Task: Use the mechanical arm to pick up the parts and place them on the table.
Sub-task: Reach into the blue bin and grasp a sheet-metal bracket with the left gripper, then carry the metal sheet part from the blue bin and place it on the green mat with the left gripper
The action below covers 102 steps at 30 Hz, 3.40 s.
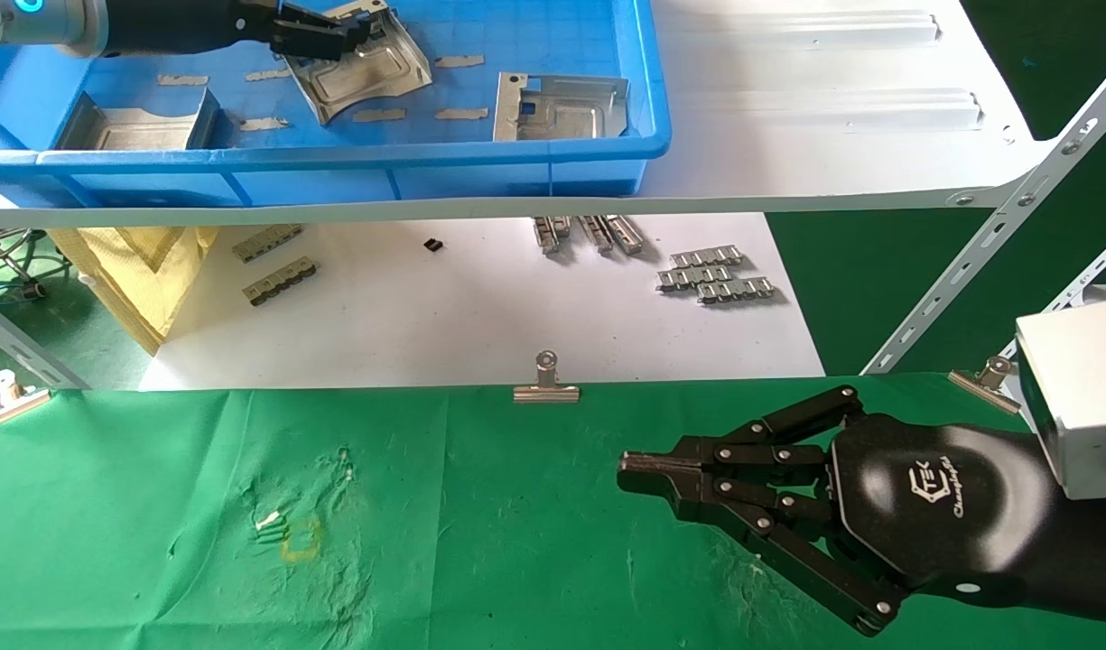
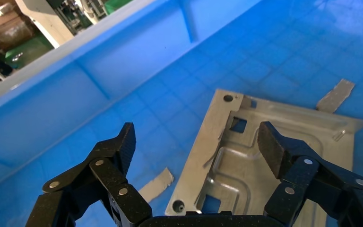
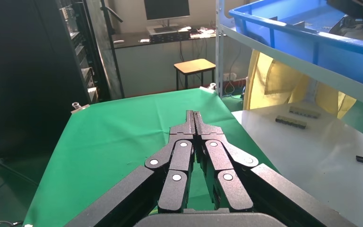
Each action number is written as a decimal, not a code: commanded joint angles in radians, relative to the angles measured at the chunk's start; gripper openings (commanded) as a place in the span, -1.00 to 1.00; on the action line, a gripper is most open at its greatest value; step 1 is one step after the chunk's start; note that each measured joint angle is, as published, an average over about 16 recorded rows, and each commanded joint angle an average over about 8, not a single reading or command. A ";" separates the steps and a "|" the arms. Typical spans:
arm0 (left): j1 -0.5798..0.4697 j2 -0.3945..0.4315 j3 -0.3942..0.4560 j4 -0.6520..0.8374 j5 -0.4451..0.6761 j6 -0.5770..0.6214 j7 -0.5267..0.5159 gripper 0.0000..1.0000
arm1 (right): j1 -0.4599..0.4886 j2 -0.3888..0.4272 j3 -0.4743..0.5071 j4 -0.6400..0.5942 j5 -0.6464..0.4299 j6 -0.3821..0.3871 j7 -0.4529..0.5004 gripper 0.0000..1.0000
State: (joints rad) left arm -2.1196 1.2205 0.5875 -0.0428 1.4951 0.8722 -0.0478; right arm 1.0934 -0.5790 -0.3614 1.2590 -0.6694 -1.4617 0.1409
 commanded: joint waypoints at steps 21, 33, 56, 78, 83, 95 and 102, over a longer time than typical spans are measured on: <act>-0.014 -0.002 0.013 0.042 0.019 0.006 0.007 -1.00 | 0.000 0.000 0.000 0.000 0.000 0.000 0.000 1.00; -0.034 -0.029 -0.017 0.016 -0.024 0.088 0.033 -1.00 | 0.000 0.000 0.000 0.000 0.000 0.000 0.000 1.00; 0.025 -0.208 -0.084 -0.158 -0.201 0.733 0.343 -1.00 | 0.000 0.000 0.000 0.000 0.000 0.000 0.000 1.00; 0.447 -0.510 0.302 -0.557 -0.378 0.705 0.665 -1.00 | 0.000 0.000 -0.001 0.000 0.000 0.000 0.000 1.00; 0.450 -0.482 0.337 -0.463 -0.346 0.698 0.764 -0.91 | 0.000 0.000 -0.001 0.000 0.000 0.000 0.000 1.00; 0.404 -0.406 0.382 -0.246 -0.319 0.701 0.890 1.00 | 0.000 0.000 -0.001 0.000 0.001 0.000 0.000 1.00; 0.379 -0.389 0.383 -0.155 -0.336 0.704 0.900 1.00 | 0.000 0.000 -0.001 0.000 0.001 0.000 0.000 1.00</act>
State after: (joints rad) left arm -1.7399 0.8253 0.9628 -0.2065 1.1433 1.5796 0.8301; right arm 1.0936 -0.5786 -0.3623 1.2590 -0.6688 -1.4614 0.1405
